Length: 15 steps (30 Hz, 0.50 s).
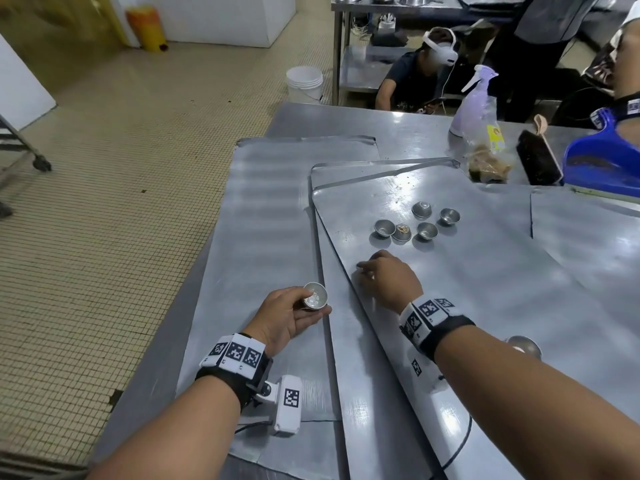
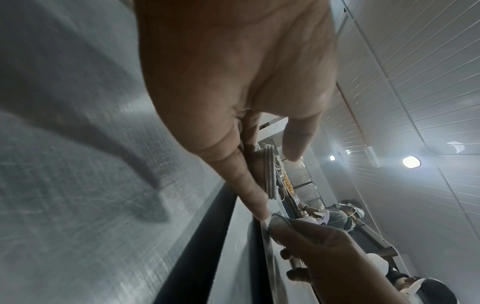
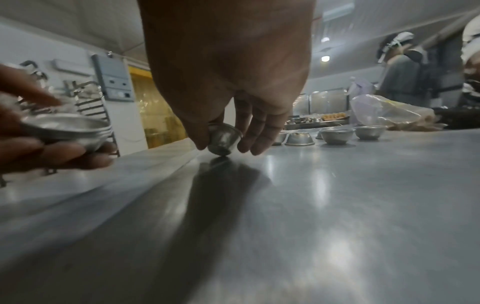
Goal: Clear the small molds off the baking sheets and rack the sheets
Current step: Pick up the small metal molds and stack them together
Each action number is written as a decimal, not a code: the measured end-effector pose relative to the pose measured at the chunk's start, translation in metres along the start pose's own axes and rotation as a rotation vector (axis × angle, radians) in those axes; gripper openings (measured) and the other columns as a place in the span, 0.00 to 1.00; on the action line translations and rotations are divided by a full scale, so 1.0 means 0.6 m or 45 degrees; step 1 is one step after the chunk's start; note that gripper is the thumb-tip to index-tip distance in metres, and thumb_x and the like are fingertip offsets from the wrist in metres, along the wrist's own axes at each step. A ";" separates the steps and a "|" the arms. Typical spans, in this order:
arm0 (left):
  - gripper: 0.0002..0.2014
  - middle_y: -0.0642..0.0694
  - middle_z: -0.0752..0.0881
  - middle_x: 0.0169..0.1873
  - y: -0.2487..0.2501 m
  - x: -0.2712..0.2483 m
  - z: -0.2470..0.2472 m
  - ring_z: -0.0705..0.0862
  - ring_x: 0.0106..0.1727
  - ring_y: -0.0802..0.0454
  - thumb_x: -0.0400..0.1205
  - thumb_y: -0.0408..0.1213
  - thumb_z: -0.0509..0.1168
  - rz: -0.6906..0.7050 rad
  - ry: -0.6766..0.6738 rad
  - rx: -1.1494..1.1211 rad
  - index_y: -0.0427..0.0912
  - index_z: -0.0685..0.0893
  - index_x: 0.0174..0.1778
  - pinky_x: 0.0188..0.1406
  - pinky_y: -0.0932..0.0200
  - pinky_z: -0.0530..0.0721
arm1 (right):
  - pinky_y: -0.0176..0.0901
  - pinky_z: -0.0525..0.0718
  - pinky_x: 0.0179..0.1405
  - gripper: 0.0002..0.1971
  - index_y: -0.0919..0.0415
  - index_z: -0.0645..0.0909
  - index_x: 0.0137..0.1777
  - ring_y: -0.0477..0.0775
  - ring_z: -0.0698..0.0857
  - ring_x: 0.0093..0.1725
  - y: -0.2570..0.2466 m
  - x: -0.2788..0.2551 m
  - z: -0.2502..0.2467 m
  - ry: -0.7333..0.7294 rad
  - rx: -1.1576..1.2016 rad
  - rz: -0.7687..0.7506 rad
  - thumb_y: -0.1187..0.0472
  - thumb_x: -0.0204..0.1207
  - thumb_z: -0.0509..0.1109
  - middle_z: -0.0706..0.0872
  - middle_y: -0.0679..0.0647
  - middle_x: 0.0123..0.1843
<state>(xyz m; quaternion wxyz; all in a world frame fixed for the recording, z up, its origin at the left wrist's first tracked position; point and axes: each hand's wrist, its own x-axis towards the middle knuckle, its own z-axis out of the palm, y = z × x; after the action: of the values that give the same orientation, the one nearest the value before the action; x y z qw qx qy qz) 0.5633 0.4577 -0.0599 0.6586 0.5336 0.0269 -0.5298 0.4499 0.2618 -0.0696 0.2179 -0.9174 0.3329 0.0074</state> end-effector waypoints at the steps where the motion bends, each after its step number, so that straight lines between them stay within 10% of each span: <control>1: 0.09 0.28 0.90 0.48 0.000 0.000 0.001 0.93 0.51 0.34 0.86 0.30 0.62 -0.002 0.001 0.004 0.27 0.82 0.55 0.37 0.57 0.92 | 0.52 0.84 0.57 0.15 0.50 0.89 0.62 0.61 0.85 0.61 0.001 -0.005 0.005 0.019 -0.018 -0.043 0.55 0.82 0.64 0.82 0.55 0.64; 4: 0.10 0.27 0.90 0.50 -0.001 -0.001 0.002 0.93 0.49 0.35 0.86 0.30 0.63 -0.006 0.000 -0.005 0.26 0.81 0.57 0.36 0.57 0.91 | 0.48 0.83 0.55 0.11 0.46 0.89 0.56 0.58 0.84 0.61 0.000 -0.018 0.012 0.092 0.042 -0.014 0.50 0.78 0.69 0.81 0.52 0.64; 11: 0.09 0.25 0.88 0.52 -0.001 -0.004 0.000 0.93 0.48 0.34 0.86 0.29 0.62 -0.003 0.007 -0.026 0.26 0.80 0.56 0.35 0.56 0.91 | 0.53 0.80 0.62 0.31 0.52 0.71 0.79 0.60 0.80 0.68 0.006 -0.010 0.007 0.000 0.048 0.087 0.43 0.78 0.71 0.80 0.54 0.71; 15: 0.11 0.25 0.89 0.53 -0.004 -0.004 -0.003 0.93 0.50 0.34 0.86 0.28 0.62 -0.013 0.000 -0.018 0.24 0.80 0.59 0.40 0.54 0.93 | 0.46 0.79 0.50 0.21 0.51 0.83 0.61 0.59 0.83 0.62 0.010 -0.010 0.014 -0.017 0.002 0.138 0.40 0.75 0.65 0.82 0.52 0.56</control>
<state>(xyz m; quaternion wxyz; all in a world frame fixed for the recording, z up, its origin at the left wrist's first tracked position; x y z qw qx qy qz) 0.5615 0.4610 -0.0608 0.6597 0.5289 0.0334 -0.5329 0.4427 0.2648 -0.0787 0.2200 -0.8979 0.3805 0.0253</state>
